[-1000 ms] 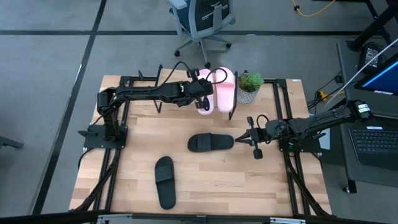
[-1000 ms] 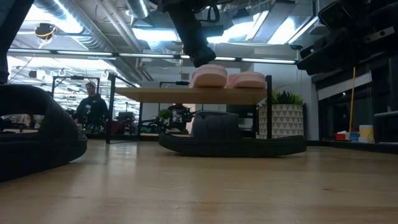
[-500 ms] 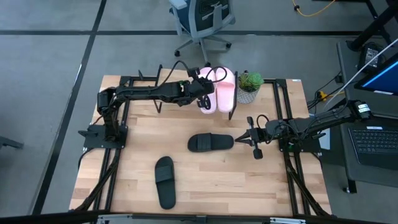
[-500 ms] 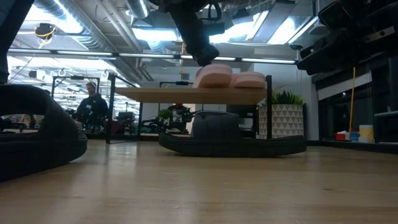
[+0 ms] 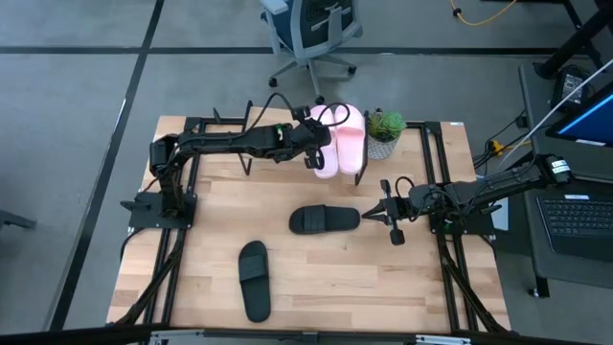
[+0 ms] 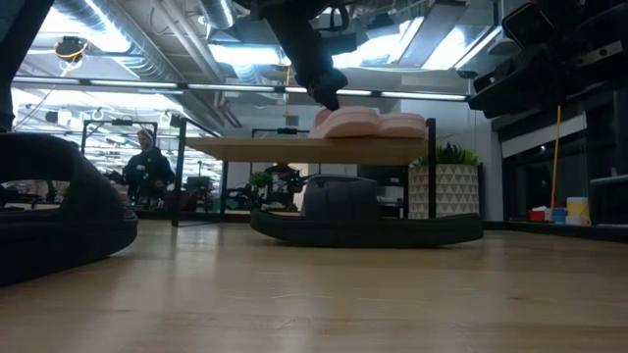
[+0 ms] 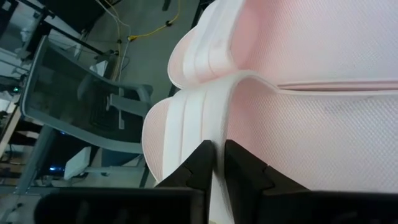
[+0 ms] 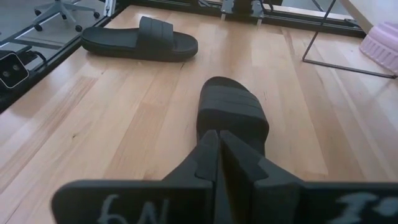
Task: Pick and place slides into the shelf
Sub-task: Put the pink slides on the shelf
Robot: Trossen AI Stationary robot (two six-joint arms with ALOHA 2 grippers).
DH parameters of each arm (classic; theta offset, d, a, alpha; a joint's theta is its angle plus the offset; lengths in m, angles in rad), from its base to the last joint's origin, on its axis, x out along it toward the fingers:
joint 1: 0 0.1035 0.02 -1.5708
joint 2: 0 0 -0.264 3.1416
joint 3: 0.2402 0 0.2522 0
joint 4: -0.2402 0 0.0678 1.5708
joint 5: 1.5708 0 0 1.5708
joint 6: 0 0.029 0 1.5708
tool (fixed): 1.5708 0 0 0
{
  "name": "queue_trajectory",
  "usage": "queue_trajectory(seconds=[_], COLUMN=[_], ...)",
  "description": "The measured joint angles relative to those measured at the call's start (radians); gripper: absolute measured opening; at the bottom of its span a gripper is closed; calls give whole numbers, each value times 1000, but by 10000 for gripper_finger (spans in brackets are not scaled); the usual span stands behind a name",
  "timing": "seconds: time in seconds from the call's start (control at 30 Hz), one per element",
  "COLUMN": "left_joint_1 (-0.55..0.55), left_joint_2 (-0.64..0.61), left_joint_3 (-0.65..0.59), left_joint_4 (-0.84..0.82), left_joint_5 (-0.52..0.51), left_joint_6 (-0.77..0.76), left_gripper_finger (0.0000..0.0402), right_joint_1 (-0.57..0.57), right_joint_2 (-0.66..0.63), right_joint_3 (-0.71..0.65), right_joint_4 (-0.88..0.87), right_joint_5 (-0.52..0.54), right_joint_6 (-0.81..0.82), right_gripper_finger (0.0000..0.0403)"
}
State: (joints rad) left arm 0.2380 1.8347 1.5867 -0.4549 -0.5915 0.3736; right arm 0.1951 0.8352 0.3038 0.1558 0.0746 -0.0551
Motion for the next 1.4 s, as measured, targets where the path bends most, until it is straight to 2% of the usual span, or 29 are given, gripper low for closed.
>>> queue_trajectory(seconds=[0.2,0.43,0.57,1.4], left_joint_1=[11,27,27,27], left_joint_2=[0,0,0,0], left_joint_3=[0,0,0,0], left_joint_4=[-4,-5,-3,48], left_joint_5=[-46,-26,21,36], left_joint_6=[5,22,23,22], left_gripper_finger=[27,8,12,15], right_joint_1=[0,0,0,0], right_joint_2=[0,0,0,0], right_joint_3=[0,0,0,0], right_joint_4=[0,0,0,0], right_joint_5=[0,0,0,0], right_joint_6=[1,2,2,2], right_gripper_finger=[21,21,21,21])
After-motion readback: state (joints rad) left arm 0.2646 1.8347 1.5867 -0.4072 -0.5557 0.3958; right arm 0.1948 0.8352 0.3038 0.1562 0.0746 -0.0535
